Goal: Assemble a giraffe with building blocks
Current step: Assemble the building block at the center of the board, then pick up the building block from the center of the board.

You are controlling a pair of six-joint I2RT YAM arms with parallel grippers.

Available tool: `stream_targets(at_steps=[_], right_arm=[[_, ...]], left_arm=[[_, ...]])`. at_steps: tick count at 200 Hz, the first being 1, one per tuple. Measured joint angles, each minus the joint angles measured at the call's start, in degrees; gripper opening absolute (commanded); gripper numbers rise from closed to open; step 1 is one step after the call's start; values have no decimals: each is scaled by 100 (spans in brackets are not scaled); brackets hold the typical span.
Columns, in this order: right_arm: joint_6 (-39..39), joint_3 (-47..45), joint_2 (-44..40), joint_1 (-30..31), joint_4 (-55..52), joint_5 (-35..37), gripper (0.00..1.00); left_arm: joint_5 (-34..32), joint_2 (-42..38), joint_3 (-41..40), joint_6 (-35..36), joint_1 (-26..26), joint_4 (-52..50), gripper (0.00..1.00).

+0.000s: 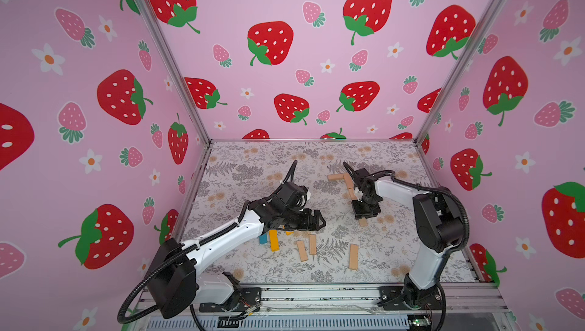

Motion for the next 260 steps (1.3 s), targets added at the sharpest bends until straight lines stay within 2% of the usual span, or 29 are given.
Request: stream_targets(at_steps=[13, 25, 62, 117, 202, 260], right_arm=[[-4, 7, 0, 0, -7, 0, 51], [-15, 20, -4, 0, -31, 0, 59], [11, 153, -160, 0, -190, 7, 72], [42, 476, -730, 2, -518, 68, 80], [352, 955, -2020, 90, -1198, 433, 82], [1027, 1329, -2824, 111, -1985, 1104, 76]], left_arm=[[0, 0, 0, 0, 11, 0, 95], [0, 0, 0, 0, 11, 0, 95], [0, 0, 0, 0, 11, 0, 95], [-2, -109, 0, 0, 11, -55, 95], [-149, -522, -2, -2, 11, -356, 96], [-299, -1027, -190, -48, 11, -584, 96]])
